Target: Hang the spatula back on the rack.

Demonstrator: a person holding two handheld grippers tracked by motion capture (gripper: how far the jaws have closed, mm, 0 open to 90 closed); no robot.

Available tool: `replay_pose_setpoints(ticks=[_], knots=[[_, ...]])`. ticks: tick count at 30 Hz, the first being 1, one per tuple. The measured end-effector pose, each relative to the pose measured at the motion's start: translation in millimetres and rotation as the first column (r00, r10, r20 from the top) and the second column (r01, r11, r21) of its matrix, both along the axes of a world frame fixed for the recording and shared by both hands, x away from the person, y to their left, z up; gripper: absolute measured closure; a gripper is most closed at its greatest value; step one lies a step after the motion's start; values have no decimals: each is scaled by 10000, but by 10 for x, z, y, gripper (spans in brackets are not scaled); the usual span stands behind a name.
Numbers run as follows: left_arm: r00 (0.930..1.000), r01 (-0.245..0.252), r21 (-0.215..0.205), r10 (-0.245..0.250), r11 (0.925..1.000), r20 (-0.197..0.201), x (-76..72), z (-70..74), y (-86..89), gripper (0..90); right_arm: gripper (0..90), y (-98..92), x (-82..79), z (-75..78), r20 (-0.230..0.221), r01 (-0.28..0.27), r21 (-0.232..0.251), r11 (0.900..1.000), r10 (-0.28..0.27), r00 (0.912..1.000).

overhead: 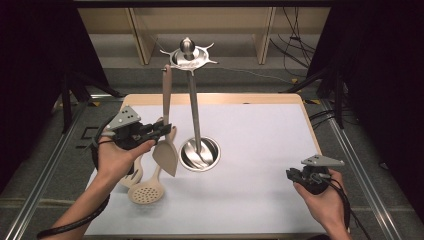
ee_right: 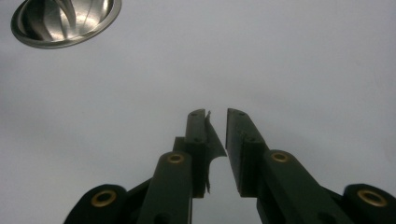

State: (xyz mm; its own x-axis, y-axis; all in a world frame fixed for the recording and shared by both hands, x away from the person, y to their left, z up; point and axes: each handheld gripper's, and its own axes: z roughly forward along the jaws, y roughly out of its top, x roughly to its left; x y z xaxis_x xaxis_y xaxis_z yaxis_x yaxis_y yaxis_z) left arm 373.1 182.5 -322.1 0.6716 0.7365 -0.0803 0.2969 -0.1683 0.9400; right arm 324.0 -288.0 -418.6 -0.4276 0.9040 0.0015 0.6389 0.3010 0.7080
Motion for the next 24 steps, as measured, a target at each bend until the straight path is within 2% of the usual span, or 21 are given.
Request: replay_pose_setpoints(ticks=[2,3,7,8,12,15,18,21,23,24], knots=[[10000,-11,-41,11,10000,-25,10,-1,-14,761,789,1,0,-6,-34,-53,32,10000,54,10000],[10000,-6,-18,6,10000,-14,14,1,-17,758,789,-14,9,-17,155,-222,-163,9996,224,9996],[10000,-40,-21,40,10000,30,8,22,-12,745,787,-14,9,-17,133,-206,-143,9997,208,9997],[10000,-33,-26,33,10000,79,4,27,-5,741,787,-1,1,-7,-20,-51,16,10000,51,10000],[9999,-91,-113,93,9999,116,-41,59,43,742,788,13,2,-13,-102,63,264,9996,-60,9999],[9997,-122,-287,128,9995,219,-73,112,82,779,789,13,-4,-5,-139,150,276,9995,-146,9998],[9990,-184,-505,204,9986,409,-103,184,112,816,793,-2,7,-14,35,-18,160,9999,17,10000],[9978,-188,-629,228,9978,628,-139,251,128,851,798,5,-2,-10,-95,104,264,9996,-102,9999],[9966,-222,-720,278,9972,780,-173,303,140,877,803,-20,15,-41,134,-133,59,9999,133,9998],[9961,-172,-745,236,9971,851,-181,319,145,888,805,-5,-4,-35,-273,133,239,9996,-127,9995]])
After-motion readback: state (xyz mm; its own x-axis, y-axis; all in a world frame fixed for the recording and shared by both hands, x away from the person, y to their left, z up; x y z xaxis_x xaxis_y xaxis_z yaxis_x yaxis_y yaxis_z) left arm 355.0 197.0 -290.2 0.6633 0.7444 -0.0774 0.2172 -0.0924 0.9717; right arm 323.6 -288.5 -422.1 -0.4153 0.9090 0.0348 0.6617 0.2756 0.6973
